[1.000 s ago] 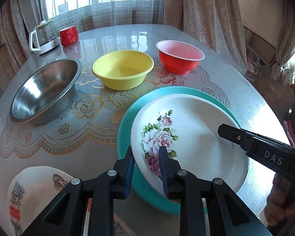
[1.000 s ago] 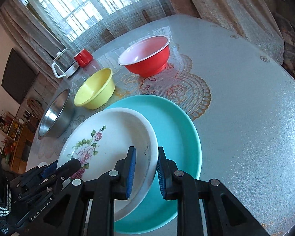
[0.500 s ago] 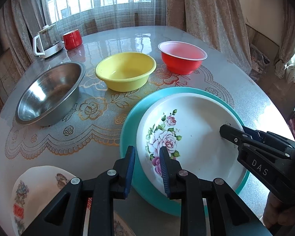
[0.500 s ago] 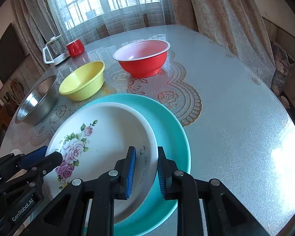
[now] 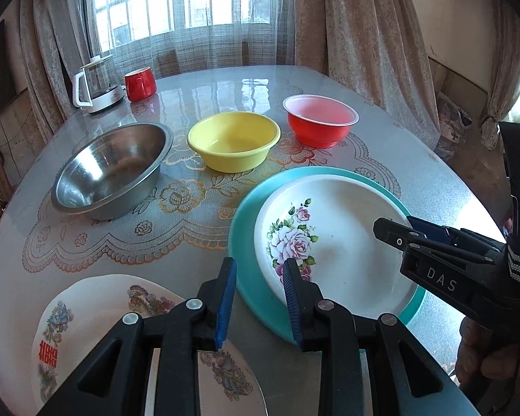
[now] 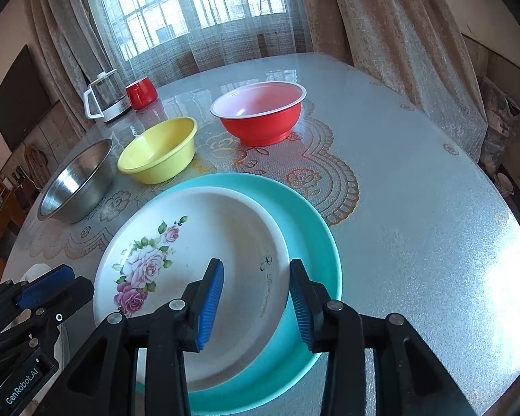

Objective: Organize plates and bowls
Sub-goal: 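Open the right gripper to release the rose plate and withdraw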

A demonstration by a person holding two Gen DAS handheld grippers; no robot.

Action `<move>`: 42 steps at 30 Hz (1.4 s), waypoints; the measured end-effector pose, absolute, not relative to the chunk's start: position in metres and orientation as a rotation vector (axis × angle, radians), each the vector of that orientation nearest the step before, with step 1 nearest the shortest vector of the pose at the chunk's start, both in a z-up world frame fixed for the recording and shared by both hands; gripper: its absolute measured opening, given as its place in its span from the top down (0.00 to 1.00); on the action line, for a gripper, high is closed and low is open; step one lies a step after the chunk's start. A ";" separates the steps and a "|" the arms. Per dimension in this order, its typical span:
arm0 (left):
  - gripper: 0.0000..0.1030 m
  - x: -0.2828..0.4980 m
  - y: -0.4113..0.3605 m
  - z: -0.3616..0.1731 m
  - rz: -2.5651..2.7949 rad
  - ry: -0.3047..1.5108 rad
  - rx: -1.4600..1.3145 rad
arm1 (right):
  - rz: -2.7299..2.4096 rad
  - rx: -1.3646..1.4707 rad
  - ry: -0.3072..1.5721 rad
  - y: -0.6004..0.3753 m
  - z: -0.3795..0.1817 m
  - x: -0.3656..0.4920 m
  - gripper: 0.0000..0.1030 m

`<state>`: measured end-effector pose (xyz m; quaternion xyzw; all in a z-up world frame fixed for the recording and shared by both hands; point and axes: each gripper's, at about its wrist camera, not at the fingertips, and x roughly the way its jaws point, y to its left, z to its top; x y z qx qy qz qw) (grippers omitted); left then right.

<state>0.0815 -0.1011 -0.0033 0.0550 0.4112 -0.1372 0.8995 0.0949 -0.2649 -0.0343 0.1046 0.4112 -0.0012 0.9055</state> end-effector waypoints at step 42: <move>0.64 0.077 -0.022 -0.006 -0.171 0.884 -0.043 | 0.003 0.270 0.781 -0.259 -0.015 0.079 0.53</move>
